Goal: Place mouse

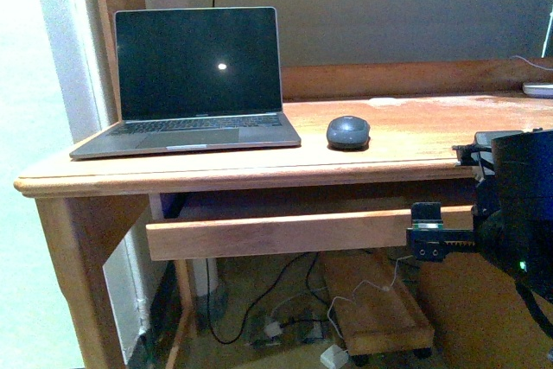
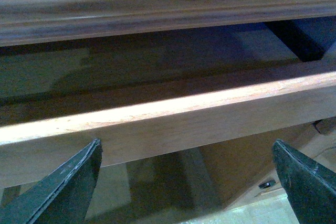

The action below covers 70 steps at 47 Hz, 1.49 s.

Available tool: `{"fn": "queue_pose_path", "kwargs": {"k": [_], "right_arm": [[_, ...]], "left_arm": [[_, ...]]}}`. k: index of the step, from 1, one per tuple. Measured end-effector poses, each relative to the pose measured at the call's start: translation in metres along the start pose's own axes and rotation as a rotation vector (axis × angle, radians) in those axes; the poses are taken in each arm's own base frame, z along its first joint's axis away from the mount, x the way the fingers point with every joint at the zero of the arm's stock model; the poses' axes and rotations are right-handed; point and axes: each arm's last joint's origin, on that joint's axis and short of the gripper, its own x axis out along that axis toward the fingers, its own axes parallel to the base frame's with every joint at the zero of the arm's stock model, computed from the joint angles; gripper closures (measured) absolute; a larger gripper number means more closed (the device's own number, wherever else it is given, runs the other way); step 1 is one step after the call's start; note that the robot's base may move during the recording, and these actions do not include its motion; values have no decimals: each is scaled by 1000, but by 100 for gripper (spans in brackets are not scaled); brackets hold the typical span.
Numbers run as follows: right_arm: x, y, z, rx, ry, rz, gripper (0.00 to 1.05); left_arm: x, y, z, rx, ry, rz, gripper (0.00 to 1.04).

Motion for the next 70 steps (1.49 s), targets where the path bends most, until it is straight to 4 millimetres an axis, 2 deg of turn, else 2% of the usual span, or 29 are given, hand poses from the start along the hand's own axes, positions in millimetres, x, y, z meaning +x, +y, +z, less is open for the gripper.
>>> {"fn": "queue_pose_path", "kwargs": {"k": [5, 12, 26, 32, 44, 55, 57, 62, 70], "right_arm": [[-10, -4, -2, 45, 15, 28, 7], [-43, -22, -1, 81, 12, 105, 7], [-125, -85, -3, 177, -14, 242, 7], [-155, -102, -7, 237, -19, 289, 7], [-218, -121, -28, 361, -48, 386, 7], [-261, -125, -35, 393, -115, 473, 7], [-264, -125, -33, 321, -206, 361, 15], [-263, -131, -36, 201, -251, 187, 28], [-261, -137, -41, 75, -269, 144, 56]], "left_arm": [[0, 0, 0, 0, 0, 0, 8], [0, 0, 0, 0, 0, 0, 8], [0, 0, 0, 0, 0, 0, 8], [0, 0, 0, 0, 0, 0, 8], [0, 0, 0, 0, 0, 0, 8], [0, 0, 0, 0, 0, 0, 8], [0, 0, 0, 0, 0, -1, 8], [0, 0, 0, 0, 0, 2, 8], [0, 0, 0, 0, 0, 0, 8]]}}
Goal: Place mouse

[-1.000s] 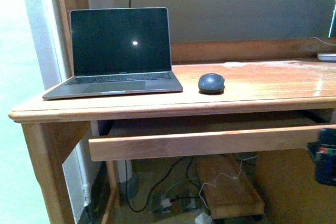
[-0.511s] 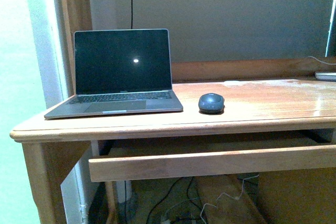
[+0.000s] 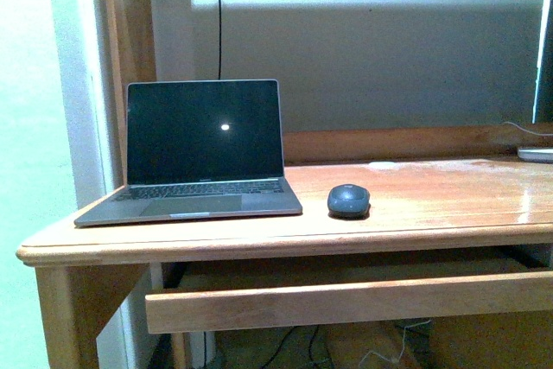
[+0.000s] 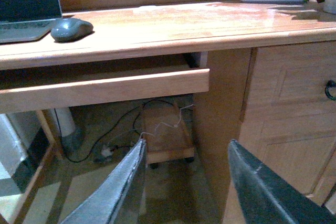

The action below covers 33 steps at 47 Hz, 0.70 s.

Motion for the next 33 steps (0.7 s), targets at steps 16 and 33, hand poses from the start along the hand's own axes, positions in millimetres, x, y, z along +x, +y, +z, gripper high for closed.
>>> {"fn": "queue_pose_path", "kwargs": {"k": [16, 33], "right_arm": [[-1, -14, -5, -39, -7, -9, 102], [-1, -14, -5, -41, -8, -11, 62]], "left_arm": [[0, 0, 0, 0, 0, 0, 8], [0, 0, 0, 0, 0, 0, 8]]}}
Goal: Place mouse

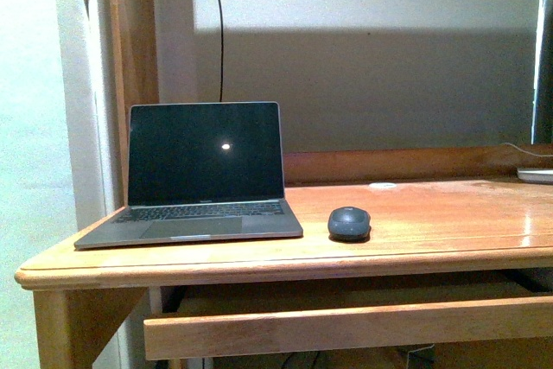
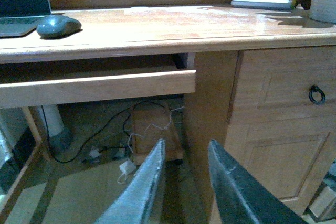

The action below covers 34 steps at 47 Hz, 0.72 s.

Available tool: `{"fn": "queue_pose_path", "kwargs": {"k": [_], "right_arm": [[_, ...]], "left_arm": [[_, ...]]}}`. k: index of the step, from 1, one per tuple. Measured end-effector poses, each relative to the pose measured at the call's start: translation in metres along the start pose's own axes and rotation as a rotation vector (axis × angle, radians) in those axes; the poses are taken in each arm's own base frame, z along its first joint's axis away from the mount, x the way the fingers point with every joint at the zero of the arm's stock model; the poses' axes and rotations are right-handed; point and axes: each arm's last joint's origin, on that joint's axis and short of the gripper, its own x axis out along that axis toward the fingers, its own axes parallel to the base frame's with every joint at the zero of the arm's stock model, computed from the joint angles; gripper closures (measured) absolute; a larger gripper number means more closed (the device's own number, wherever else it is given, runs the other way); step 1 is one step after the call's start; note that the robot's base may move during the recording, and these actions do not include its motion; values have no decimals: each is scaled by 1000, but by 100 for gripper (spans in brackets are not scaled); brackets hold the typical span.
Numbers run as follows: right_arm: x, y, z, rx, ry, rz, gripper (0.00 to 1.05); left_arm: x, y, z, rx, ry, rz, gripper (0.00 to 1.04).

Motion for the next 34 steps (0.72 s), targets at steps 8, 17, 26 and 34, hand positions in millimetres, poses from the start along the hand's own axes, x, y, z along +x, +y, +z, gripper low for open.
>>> {"fn": "queue_pose_path", "kwargs": {"k": [8, 17, 26, 34], "right_arm": [[0, 0, 0, 0, 0, 0, 30], [0, 0, 0, 0, 0, 0, 6], [0, 0, 0, 0, 0, 0, 7], [0, 0, 0, 0, 0, 0, 7]], "left_arm": [[0, 0, 0, 0, 0, 0, 8], [0, 0, 0, 0, 0, 0, 8], [0, 0, 0, 0, 0, 0, 8], [0, 0, 0, 0, 0, 0, 8]]}}
